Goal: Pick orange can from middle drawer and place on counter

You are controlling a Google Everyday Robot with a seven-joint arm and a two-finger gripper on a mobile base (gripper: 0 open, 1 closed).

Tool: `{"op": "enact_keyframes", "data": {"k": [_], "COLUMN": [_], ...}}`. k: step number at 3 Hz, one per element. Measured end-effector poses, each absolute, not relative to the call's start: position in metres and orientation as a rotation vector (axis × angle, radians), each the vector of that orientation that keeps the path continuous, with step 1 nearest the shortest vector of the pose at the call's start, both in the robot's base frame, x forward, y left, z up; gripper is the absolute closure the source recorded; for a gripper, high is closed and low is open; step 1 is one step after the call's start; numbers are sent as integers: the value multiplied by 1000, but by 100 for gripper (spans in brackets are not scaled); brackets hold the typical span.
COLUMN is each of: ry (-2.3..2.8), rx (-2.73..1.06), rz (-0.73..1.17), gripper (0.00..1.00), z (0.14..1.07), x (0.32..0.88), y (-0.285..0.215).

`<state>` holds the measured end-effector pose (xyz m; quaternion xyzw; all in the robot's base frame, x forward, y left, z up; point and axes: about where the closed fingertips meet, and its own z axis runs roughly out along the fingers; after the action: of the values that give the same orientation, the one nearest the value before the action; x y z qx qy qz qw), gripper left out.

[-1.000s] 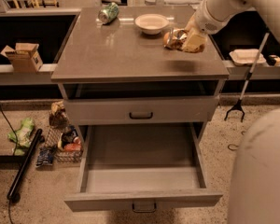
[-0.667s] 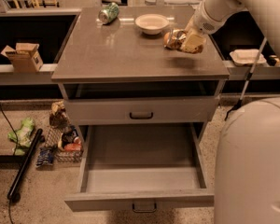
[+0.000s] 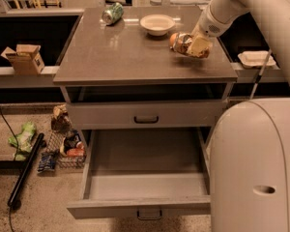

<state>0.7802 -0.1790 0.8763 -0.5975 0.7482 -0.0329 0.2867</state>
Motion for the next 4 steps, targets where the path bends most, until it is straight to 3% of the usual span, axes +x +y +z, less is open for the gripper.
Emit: {"op": "enact_keyframes", "data": {"k": [1, 2, 4], "ry": [2014, 2029, 2037], "rx": [-1602, -1604, -1630], "rz": [-57, -35, 7], "gripper": [100, 82, 36], "z": [868, 864, 856], "x": [781, 781, 779], "y": [-178, -178, -177]}}
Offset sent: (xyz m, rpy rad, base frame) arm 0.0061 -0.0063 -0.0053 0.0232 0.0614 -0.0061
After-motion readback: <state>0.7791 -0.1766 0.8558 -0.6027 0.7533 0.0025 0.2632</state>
